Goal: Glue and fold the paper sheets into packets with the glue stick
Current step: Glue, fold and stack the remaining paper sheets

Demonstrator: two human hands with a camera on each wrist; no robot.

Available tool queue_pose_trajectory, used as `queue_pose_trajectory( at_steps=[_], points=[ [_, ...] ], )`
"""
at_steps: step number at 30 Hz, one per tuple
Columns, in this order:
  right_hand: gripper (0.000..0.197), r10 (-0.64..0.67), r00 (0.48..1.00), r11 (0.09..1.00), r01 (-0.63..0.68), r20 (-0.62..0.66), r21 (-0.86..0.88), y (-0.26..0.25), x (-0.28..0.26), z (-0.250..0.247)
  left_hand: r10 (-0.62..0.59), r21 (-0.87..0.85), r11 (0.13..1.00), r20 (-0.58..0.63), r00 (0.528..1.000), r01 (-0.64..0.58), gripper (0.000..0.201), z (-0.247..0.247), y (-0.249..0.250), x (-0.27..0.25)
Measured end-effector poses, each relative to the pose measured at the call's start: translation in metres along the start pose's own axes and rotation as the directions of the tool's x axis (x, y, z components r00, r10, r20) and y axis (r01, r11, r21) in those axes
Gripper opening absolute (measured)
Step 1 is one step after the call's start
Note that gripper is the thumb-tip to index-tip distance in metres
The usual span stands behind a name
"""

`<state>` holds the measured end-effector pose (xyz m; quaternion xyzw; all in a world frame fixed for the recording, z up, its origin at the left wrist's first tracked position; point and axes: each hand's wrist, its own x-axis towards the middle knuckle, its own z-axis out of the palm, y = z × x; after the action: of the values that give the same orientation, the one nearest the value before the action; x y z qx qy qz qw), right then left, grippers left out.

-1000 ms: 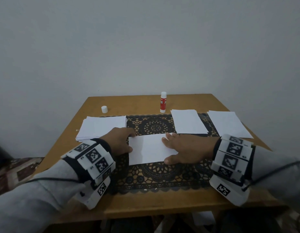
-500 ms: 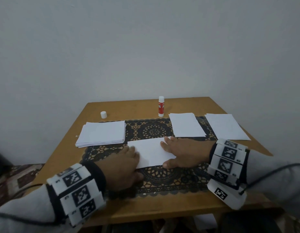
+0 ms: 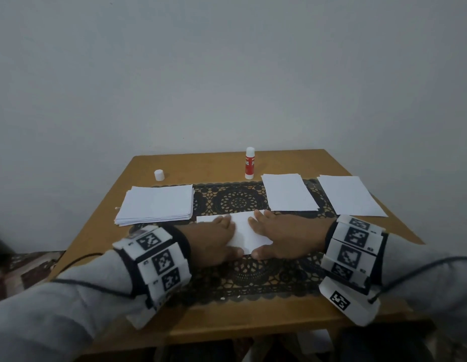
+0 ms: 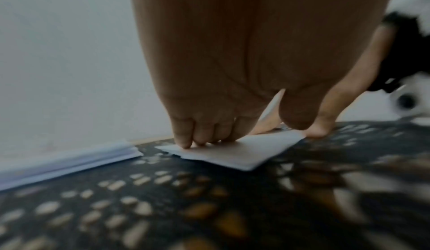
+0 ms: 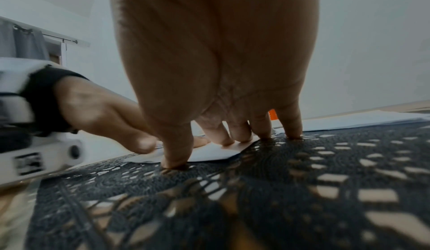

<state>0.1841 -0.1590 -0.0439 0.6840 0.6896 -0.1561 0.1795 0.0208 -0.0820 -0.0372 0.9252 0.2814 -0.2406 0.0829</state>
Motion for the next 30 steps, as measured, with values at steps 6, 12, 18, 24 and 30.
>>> queue_pose_trajectory(
  at_steps=[6,12,18,24,30],
  points=[
    [0.084,0.001,1.000,1.000,-0.001,0.003,0.028,0.001,0.000,0.003,0.006,0.014,1.000,0.051,0.999,-0.007,0.071,-0.005,0.013,0.002],
    [0.084,0.006,1.000,1.000,-0.006,0.015,0.020,0.001,0.000,0.003,-0.114,0.026,0.993,0.013,0.993,0.113,0.077,-0.004,0.000,0.006],
    [0.084,0.008,1.000,0.999,-0.008,-0.007,0.040,0.001,-0.002,0.002,0.029,0.000,1.000,0.073,0.997,-0.029,0.075,0.007,0.011,-0.018],
    [0.083,0.051,0.997,0.998,-0.049,-0.059,0.035,-0.012,-0.001,0.003,-0.063,0.028,0.998,-0.008,0.998,0.063,0.075,0.005,-0.015,-0.006],
    [0.081,0.049,0.996,0.998,-0.046,-0.078,0.040,-0.013,-0.003,0.002,-0.002,-0.020,1.000,-0.001,1.000,0.002,0.072,0.005,-0.008,-0.011]
  ],
)
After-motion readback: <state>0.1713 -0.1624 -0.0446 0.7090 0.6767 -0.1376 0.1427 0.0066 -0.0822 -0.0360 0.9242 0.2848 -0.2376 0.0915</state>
